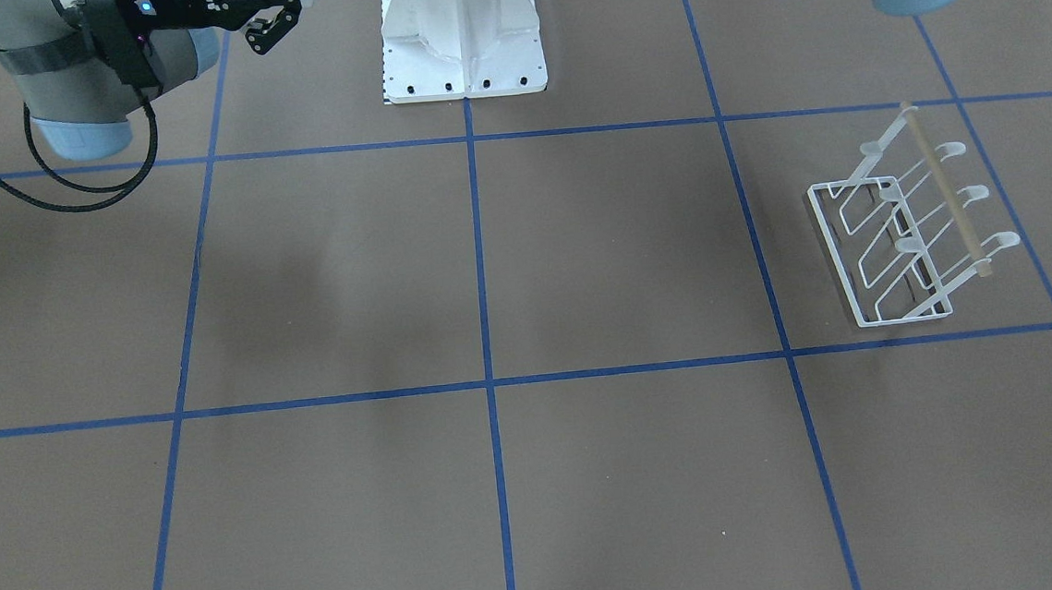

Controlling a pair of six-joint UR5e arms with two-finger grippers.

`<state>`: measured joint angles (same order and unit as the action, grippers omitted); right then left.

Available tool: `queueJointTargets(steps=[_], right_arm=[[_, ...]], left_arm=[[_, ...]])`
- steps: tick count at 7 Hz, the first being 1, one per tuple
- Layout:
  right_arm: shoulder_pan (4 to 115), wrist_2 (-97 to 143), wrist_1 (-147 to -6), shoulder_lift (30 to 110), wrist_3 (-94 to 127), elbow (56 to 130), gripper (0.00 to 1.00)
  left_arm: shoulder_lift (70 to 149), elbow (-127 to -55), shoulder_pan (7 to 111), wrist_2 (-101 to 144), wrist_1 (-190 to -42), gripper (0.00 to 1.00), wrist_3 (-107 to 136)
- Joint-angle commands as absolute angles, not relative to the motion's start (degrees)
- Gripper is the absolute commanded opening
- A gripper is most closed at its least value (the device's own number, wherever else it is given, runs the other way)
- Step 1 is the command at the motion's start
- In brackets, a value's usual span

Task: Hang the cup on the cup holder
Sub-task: 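Carry the cup toward the center while the left gripper approaches it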

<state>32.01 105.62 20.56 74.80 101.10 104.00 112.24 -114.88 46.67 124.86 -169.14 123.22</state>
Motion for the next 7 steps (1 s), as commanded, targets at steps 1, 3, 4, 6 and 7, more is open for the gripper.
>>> queueJointTargets(steps=[1,3,4,6,7], right_arm=[[24.4,97.6,25.5,72.2,98.0,101.4,0.00],[20.1,92.7,25.5,70.9,93.4,101.1,0.00],[19.7,92.6,25.5,70.8,93.3,101.0,0.00],[19.6,92.4,25.4,70.8,93.3,100.8,0.00],[19.6,92.4,25.0,70.3,93.3,100.8,0.00]], left_arm=[[112.5,-114.9,45.5,124.4,-170.2,0.99,124.8],[112.4,-114.8,43.2,124.4,-170.1,0.99,124.7],[112.4,-114.7,42.2,124.3,-169.9,0.99,124.6],[112.4,-115.0,40.8,124.4,-169.9,0.99,124.5],[112.3,-115.0,40.2,124.4,-169.8,0.99,124.1]])
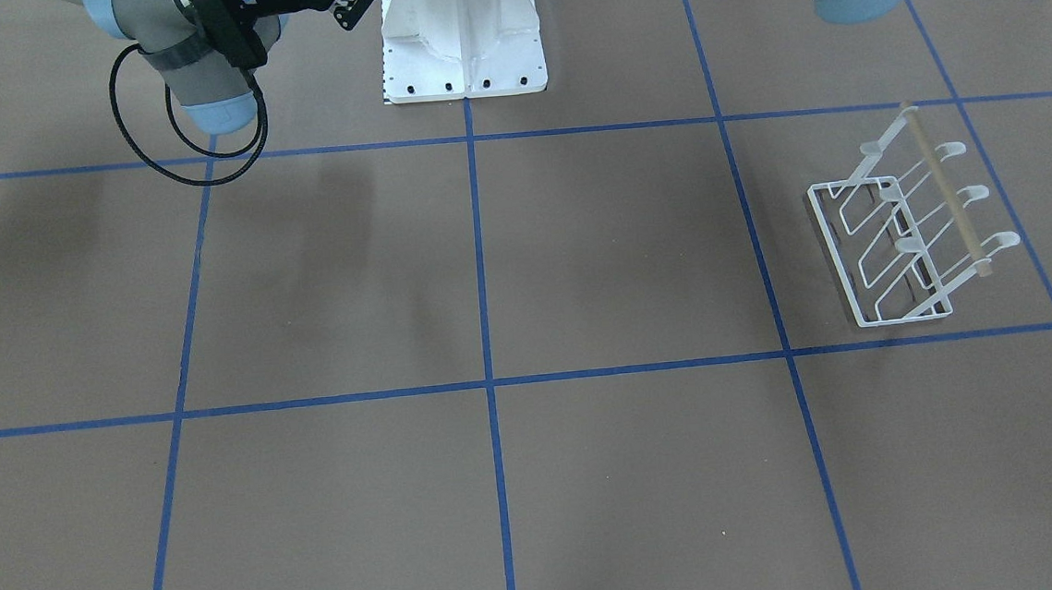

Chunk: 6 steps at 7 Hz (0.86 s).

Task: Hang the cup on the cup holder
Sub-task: 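Carry the cup toward the center while the left gripper approaches it, then close the left gripper on the cup's base end held by the right gripper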

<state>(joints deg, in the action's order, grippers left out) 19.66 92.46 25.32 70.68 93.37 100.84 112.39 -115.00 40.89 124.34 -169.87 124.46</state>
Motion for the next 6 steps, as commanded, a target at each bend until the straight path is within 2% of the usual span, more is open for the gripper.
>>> queueJointTargets(steps=[1,6], right_arm=[[19.6,92.2,24.5,70.0,93.1,100.8,0.00],[19.1,89.6,22.9,68.4,90.8,99.8,0.00]], left_arm=[[112.4,-115.0,39.4,124.4,-169.8,0.99,123.8],[112.3,-115.1,38.7,124.4,-169.9,0.99,122.7]])
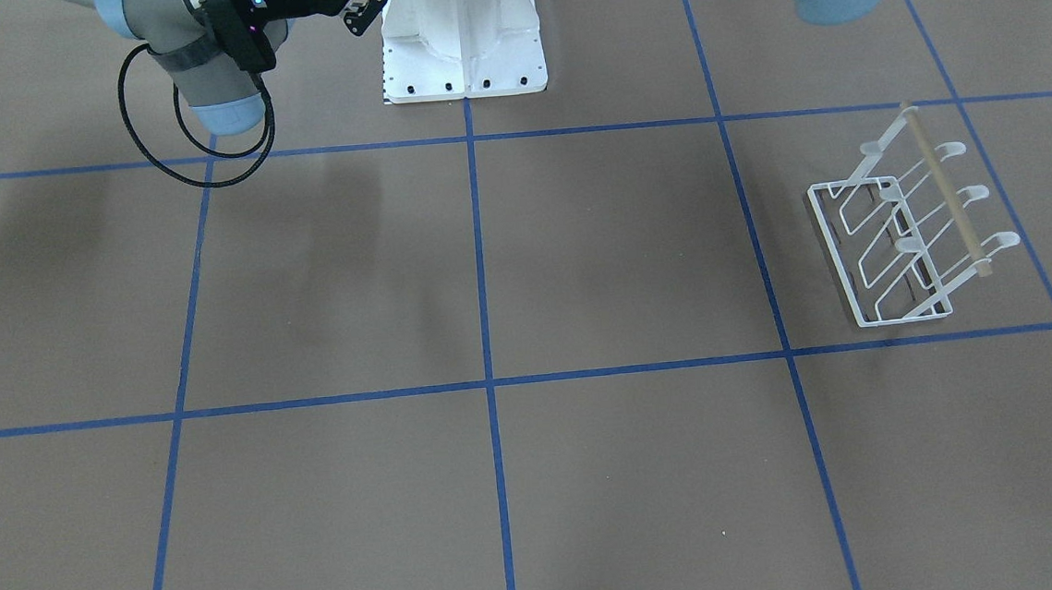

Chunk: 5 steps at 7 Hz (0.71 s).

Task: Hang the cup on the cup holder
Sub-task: 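Close the left gripper on the cup's base end held by the right gripper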

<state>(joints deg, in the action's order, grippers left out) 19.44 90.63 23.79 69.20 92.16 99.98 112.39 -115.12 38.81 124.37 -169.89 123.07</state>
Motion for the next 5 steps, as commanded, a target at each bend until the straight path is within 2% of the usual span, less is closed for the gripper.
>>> queueJointTargets(steps=[1,5], right_arm=[[19.0,89.5,22.2,67.9,90.2,99.5,0.00],[18.9,89.4,20.5,67.1,89.5,99.4,0.00]], left_arm=[[112.2,-115.1,38.5,124.4,-169.9,0.99,122.4],[112.2,-115.0,38.3,124.4,-169.8,0.98,122.0]])
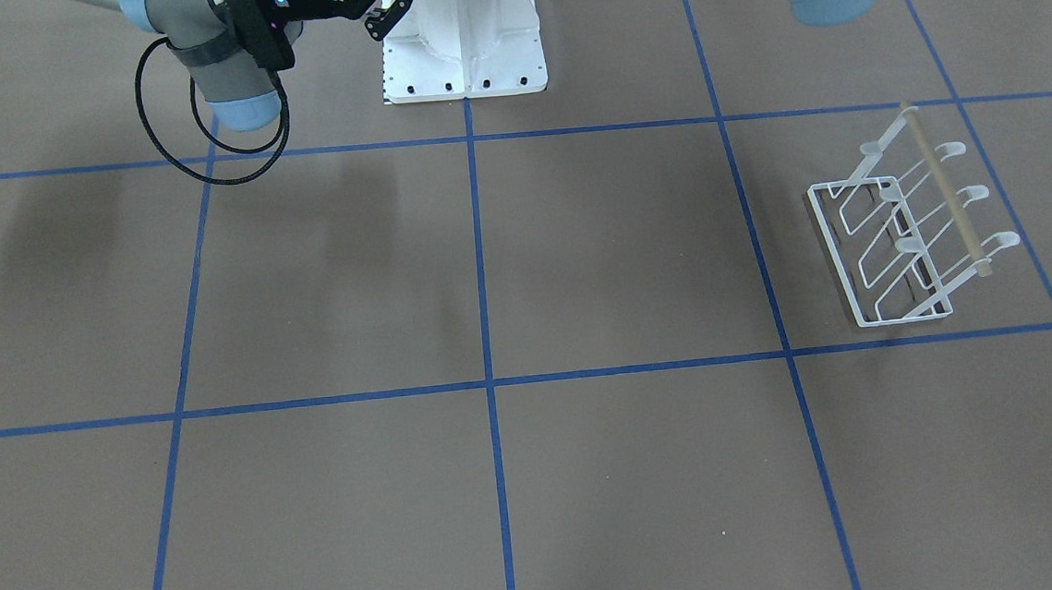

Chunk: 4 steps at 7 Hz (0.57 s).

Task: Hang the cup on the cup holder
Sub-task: 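Close the left gripper on the cup's base end held by the right gripper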

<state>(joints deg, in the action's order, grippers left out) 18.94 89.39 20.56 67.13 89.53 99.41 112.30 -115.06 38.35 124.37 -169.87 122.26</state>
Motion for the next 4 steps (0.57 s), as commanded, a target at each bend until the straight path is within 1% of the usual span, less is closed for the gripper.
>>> queueJointTargets(steps=[1,2,4], right_arm=[[18.9,89.4,20.5,67.1,89.6,99.4,0.00],[18.9,89.0,20.4,67.0,89.6,99.5,0.00],[18.5,87.8,20.5,66.5,89.6,99.4,0.00]], left_arm=[[112.1,-115.0,38.3,124.4,-169.9,0.97,121.3],[112.1,-115.0,38.2,124.4,-169.9,0.89,121.1],[112.2,-115.0,38.2,124.4,-170.8,0.80,121.1]])
